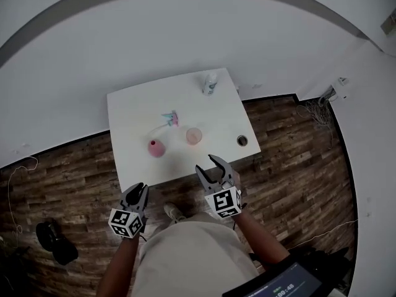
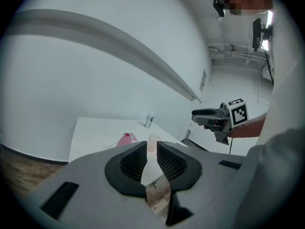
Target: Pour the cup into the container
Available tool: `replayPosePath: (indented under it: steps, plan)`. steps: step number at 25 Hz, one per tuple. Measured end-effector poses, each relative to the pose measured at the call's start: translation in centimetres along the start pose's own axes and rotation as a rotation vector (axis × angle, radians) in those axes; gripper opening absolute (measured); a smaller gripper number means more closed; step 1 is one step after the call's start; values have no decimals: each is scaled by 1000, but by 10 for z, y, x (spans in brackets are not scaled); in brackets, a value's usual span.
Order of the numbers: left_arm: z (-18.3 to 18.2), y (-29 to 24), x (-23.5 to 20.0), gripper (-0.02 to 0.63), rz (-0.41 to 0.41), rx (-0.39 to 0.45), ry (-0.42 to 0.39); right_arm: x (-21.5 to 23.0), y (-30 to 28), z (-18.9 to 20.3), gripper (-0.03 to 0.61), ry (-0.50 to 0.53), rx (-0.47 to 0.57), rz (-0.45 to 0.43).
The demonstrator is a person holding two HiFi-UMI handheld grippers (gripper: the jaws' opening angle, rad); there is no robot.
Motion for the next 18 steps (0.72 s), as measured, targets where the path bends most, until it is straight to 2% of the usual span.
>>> replayPosePath:
  steps: [7,18]
  plan:
    - [-1,-5,60,55,-9,26,10,25,68,21,210,-19,7,26]
    - [14,6,182,55,-22,63,-12,58,199,22,210,-28,140,78]
Point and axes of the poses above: the fingertips, and each gripper's own axes: y backward along the fingers, x to its right, z out of its underside, the point moved 2 cm from there along y, backward along the fingers, and after that the axes turned 3 degrees about x, right-handed, at the moved point
